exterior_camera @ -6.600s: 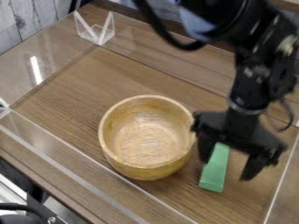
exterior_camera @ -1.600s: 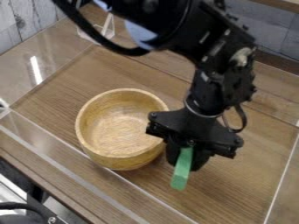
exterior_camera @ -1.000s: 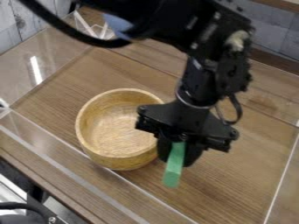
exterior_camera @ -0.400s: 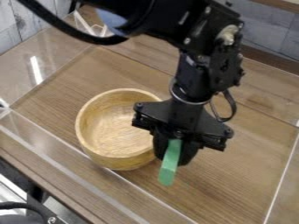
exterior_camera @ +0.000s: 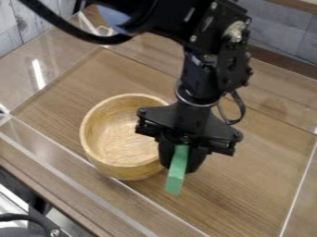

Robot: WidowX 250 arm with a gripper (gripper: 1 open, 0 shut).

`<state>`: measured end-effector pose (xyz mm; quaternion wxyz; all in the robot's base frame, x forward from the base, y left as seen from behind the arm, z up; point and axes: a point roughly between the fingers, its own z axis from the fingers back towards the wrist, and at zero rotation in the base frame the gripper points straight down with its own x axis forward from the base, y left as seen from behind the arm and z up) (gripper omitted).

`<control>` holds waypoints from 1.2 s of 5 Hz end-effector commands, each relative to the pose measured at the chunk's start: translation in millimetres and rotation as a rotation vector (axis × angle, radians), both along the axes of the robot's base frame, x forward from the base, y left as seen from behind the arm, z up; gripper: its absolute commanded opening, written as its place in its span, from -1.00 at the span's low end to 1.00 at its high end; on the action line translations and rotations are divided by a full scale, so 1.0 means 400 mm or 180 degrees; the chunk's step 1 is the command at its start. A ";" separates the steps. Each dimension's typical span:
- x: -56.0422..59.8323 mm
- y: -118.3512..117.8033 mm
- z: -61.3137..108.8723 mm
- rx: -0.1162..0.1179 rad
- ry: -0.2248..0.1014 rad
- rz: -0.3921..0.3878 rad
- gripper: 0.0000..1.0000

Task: Put green object into wooden bowl

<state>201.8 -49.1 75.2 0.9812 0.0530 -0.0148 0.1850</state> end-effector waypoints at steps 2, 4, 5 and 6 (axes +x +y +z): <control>0.032 -0.026 0.059 -0.0104 -0.0186 0.0123 -1.00; 0.001 -0.033 0.103 -0.0151 -0.0169 -0.0179 -1.00; 0.001 -0.028 0.098 -0.0168 -0.0167 -0.0161 -1.00; -0.002 -0.021 0.093 -0.0178 -0.0169 -0.0122 -1.00</control>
